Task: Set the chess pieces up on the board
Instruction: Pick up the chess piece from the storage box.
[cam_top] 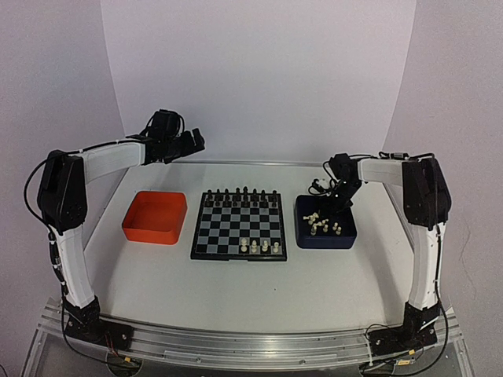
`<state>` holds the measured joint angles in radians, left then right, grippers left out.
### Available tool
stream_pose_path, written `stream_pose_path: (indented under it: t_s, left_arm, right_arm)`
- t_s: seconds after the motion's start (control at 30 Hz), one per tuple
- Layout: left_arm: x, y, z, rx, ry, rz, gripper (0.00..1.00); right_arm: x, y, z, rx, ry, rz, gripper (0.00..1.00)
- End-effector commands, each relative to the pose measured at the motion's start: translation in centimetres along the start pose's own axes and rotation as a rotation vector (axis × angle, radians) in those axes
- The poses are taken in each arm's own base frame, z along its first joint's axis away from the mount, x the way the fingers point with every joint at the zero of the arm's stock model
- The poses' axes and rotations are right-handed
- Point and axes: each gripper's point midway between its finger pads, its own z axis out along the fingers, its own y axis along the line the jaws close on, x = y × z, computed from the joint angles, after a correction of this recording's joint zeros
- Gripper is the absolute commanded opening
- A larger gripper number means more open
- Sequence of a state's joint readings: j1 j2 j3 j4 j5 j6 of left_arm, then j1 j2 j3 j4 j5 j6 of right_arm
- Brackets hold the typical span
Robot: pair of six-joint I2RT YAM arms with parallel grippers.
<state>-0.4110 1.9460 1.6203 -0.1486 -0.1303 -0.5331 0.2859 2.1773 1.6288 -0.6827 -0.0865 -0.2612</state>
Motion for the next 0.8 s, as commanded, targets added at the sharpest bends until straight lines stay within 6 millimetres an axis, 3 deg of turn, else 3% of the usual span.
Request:
stream_pose_path:
  t_s: [0.0,0.77]
  left_arm:
    - [-2.46,-1.08,-2.22,0.04,-0.056,-0.023,1.0]
    - [-2.49,-1.32,-2.14,0.053,-0.055,-0.013,1.0]
  right_arm:
    - [-0.51,0.13,0.29,-0.026,0.0,-0.004,0.31]
    - [0.13,0.53,-0.39,-0.036,0.0,-0.045,0.02]
